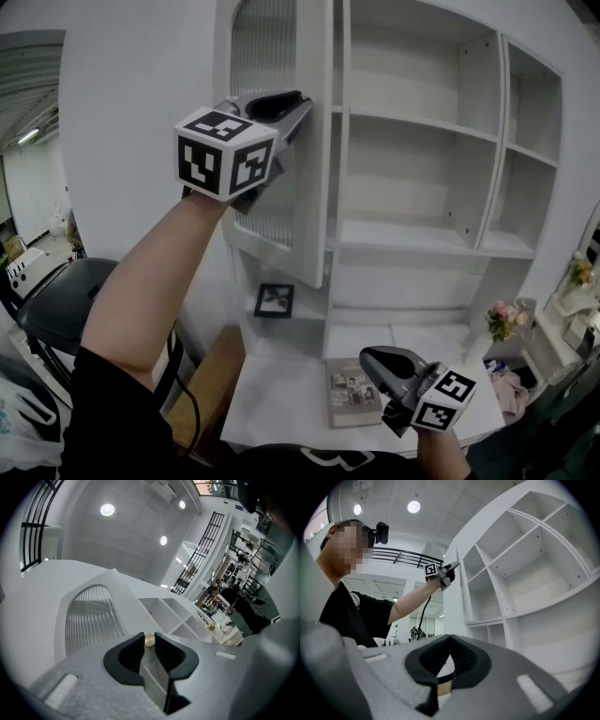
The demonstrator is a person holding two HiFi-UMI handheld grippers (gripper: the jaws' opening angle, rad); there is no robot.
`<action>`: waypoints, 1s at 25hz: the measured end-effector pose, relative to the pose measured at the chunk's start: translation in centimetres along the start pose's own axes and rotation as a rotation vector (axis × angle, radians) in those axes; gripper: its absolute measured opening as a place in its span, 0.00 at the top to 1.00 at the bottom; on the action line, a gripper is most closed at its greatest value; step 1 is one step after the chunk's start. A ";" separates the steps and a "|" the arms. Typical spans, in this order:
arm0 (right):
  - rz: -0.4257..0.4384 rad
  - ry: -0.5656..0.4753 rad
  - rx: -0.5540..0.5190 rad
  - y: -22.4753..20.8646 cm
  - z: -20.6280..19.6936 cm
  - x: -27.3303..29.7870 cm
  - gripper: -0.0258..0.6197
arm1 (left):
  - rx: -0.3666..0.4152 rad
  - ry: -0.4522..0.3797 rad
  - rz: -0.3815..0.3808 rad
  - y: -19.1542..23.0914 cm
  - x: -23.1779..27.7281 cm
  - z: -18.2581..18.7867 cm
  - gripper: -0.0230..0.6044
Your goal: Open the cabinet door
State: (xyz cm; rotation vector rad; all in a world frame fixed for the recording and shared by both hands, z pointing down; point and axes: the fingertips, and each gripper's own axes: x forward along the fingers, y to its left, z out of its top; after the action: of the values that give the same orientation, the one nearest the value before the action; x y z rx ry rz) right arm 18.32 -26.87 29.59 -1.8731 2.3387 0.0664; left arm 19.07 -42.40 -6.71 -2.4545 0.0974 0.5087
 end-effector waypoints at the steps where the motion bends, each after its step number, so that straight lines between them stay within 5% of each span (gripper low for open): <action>1: 0.001 0.002 0.004 0.5 -0.3 0.3 0.96 | -0.003 -0.001 -0.009 0.0 -0.4 0.2 0.85; 25: -0.044 0.008 0.037 11.4 -3.6 5.7 0.96 | -0.165 -0.132 -0.150 6.1 -14.5 3.2 0.83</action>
State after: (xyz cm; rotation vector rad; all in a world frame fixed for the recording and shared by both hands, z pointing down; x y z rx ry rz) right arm 5.69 -30.27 31.71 -1.9100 2.2863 0.0117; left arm 3.50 -46.14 -6.99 -2.5547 -0.1891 0.6319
